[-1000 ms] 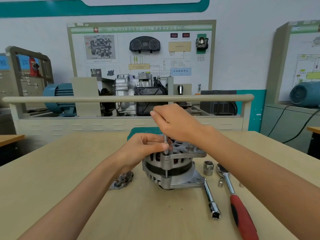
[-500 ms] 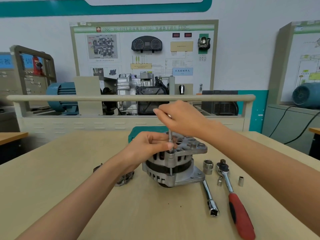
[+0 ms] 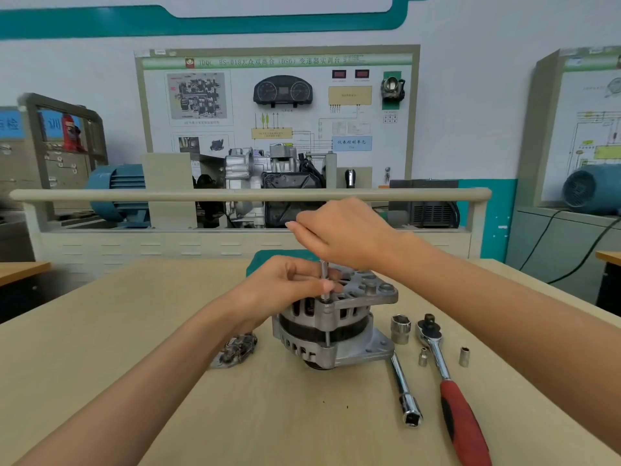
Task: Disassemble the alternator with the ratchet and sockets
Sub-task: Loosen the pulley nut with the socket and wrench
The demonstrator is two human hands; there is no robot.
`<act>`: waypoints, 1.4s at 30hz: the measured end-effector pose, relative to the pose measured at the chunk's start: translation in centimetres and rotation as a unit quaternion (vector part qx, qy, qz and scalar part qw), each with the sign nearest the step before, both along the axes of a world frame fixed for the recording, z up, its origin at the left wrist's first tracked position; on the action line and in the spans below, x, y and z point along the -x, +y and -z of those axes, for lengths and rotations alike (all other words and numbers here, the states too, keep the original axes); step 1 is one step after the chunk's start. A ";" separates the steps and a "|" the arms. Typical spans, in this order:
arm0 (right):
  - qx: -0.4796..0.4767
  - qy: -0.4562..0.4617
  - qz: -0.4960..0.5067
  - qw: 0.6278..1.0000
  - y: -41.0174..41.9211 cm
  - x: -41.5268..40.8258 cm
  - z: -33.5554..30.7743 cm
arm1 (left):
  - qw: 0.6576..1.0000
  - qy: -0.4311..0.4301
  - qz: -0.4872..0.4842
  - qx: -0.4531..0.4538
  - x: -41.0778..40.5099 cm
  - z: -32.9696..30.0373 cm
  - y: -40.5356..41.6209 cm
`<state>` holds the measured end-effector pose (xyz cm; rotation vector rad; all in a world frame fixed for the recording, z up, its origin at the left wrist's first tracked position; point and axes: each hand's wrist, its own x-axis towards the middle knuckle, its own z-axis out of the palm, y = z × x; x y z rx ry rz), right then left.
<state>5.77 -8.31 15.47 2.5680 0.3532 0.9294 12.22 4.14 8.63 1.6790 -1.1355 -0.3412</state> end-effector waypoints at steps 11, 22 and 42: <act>-0.108 0.062 0.181 0.976 1.9 -0.6 -0.6 | 0.974 -0.096 -0.203 0.024 1.2 0.0 -1.7; -0.158 -0.066 0.064 0.983 0.5 -0.2 1.6 | 0.997 0.017 -0.057 0.041 0.4 0.6 0.1; -0.254 -0.042 -0.070 0.964 0.1 0.0 2.7 | 0.993 0.006 -0.112 0.048 0.6 0.6 0.0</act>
